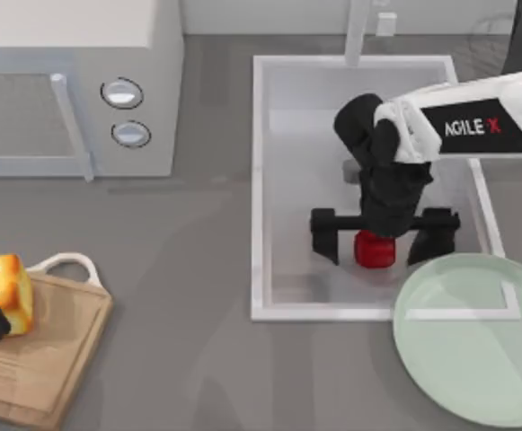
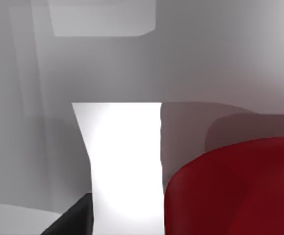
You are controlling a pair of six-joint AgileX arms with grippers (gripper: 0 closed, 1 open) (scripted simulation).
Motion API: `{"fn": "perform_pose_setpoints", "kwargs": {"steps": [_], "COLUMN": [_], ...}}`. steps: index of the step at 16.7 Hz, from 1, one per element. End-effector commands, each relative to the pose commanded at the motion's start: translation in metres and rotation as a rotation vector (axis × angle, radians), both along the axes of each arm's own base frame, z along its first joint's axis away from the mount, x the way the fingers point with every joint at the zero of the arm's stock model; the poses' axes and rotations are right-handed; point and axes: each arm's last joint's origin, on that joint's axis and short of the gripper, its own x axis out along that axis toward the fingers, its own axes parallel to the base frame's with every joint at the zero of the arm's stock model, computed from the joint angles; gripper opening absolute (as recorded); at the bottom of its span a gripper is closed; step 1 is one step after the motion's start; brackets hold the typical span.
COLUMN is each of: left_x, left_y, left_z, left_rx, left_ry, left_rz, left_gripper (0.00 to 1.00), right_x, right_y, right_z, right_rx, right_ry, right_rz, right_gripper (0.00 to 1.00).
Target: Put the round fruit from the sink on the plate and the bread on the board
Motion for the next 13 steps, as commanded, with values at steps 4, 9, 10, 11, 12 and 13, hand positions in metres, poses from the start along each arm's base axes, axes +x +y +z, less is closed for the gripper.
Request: {"fn": "perform_pose_setpoints", "kwargs": {"steps": [4, 9, 10, 11, 12, 13], "left_x": [0.0000, 0.0000, 0.0000, 0.0000, 0.0000, 0.0000], "left_y": [0.0000, 0.0000, 0.0000, 0.0000, 0.0000, 0.0000], "left_z": [0.0000, 0.0000, 0.0000, 0.0000, 0.0000, 0.0000], "left_rx": [0.000, 0.000, 0.000, 0.000, 0.000, 0.000], "left_ry": [0.000, 0.000, 0.000, 0.000, 0.000, 0.000], "left_rz": [0.000, 0.000, 0.000, 0.000, 0.000, 0.000], "left_gripper": [1.00, 1.00, 1.00, 1.00, 1.00, 1.00], "right_x": [0.0000, 0.0000, 0.0000, 0.0000, 0.0000, 0.0000], "right_y": [0.0000, 0.0000, 0.0000, 0.0000, 0.0000, 0.0000], "right_z": [0.0000, 0.0000, 0.0000, 0.0000, 0.0000, 0.0000], "right_rx": [0.000, 0.000, 0.000, 0.000, 0.000, 0.000], "right_ry": [0.000, 0.000, 0.000, 0.000, 0.000, 0.000], "right_rz": [0.000, 0.000, 0.000, 0.000, 0.000, 0.000], "right_gripper": [0.70, 0.32, 0.25, 0.17, 0.10, 0.02]}}
